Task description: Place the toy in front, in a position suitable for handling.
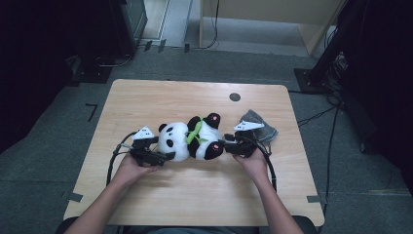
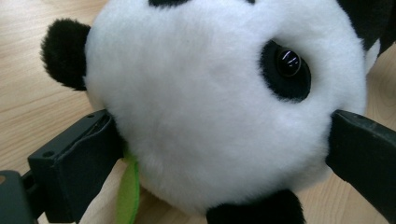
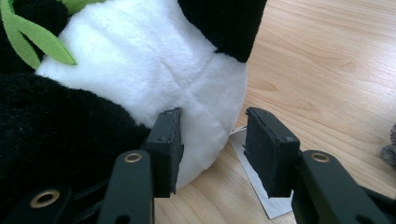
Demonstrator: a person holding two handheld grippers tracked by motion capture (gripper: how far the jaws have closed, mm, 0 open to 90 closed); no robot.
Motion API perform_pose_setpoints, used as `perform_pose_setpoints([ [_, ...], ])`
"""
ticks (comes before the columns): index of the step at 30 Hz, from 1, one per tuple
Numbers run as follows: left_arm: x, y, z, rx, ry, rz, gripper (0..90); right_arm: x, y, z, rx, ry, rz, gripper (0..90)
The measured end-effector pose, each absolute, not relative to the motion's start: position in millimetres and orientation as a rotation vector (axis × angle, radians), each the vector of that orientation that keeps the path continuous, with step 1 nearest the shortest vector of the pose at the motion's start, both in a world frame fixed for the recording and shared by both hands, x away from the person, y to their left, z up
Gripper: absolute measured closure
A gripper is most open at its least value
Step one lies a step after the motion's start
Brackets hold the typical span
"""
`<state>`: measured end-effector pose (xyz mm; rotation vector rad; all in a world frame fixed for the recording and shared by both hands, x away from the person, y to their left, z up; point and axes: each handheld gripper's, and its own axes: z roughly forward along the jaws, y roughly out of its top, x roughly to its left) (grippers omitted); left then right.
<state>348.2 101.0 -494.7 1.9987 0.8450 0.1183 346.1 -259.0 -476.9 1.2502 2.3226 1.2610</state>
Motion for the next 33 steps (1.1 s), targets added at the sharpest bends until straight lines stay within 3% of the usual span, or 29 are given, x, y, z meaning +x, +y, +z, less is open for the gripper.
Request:
perform_pose_setpoints([
  [11, 344.3, 99.9, -507.3, 1.979, 0.785, 0.196, 0.0, 348.7, -258.9, -481.5, 1.283, 2.333, 1.283, 47.4],
  [14, 343.7, 102.1, -507.6, 1.970, 0.793, 0.192, 6.3, 350.7, -259.7, -483.3, 1.292, 2.325, 1.293, 41.8],
  [18, 343.6, 103.7, -508.3, 1.963, 0.803, 0.182, 7.7, 354.6, -265.2, -486.0, 1.353, 2.322, 1.328, 34.9],
  [33, 342.9, 106.3, -501.4, 1.971, 0.829, 0.160, 15.3, 359.8, -297.8, -463.4, 1.336, 2.178, 1.211, 35.1],
])
